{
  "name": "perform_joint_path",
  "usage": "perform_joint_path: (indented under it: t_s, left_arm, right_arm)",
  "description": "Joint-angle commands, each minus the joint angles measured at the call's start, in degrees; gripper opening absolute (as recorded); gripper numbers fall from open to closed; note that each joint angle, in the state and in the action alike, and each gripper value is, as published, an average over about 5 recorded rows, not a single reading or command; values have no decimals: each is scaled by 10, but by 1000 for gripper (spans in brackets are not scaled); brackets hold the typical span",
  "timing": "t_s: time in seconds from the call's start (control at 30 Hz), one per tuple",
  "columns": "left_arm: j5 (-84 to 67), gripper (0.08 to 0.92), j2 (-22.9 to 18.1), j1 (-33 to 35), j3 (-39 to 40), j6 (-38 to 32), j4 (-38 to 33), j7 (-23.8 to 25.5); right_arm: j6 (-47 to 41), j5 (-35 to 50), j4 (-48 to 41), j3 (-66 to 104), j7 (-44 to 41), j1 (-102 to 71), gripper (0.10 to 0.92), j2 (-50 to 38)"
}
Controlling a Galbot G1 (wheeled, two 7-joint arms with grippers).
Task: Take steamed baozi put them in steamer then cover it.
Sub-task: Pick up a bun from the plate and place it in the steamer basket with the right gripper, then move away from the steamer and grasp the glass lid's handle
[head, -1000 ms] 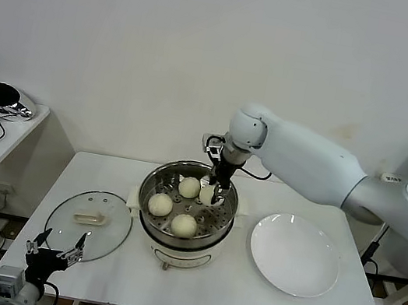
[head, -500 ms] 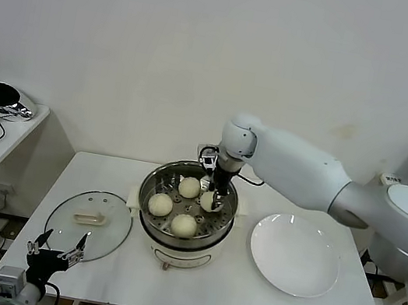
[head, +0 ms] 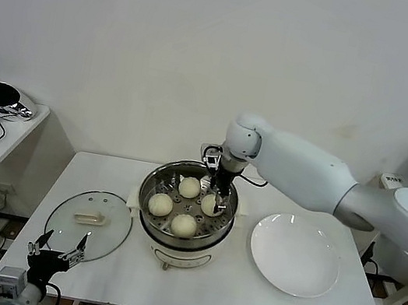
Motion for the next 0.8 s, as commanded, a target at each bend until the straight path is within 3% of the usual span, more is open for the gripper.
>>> perform_joint_path:
  t_s: [0.03, 0.2, 0.4, 0.63, 0.8]
  left_arm:
    - [1, 823, 0, 1, 1, 0, 1, 0]
    - [1, 823, -2, 7, 4, -2, -7, 6]
    - [1, 823, -2, 14, 7, -12, -13, 11]
    - [6, 823, -25, 11, 11, -16, -25, 13]
    - [10, 823, -25, 14, 16, -22, -21, 12]
  right_arm:
    - [2, 27, 88, 49, 7, 10, 821, -98]
    - [23, 70, 166, 139, 55, -10, 823, -200]
    - [59, 166, 239, 225, 238, -64, 823, -322]
    - [91, 190, 337, 521, 351, -360, 823, -439]
    - [161, 219, 359, 703, 446, -582, 823, -454]
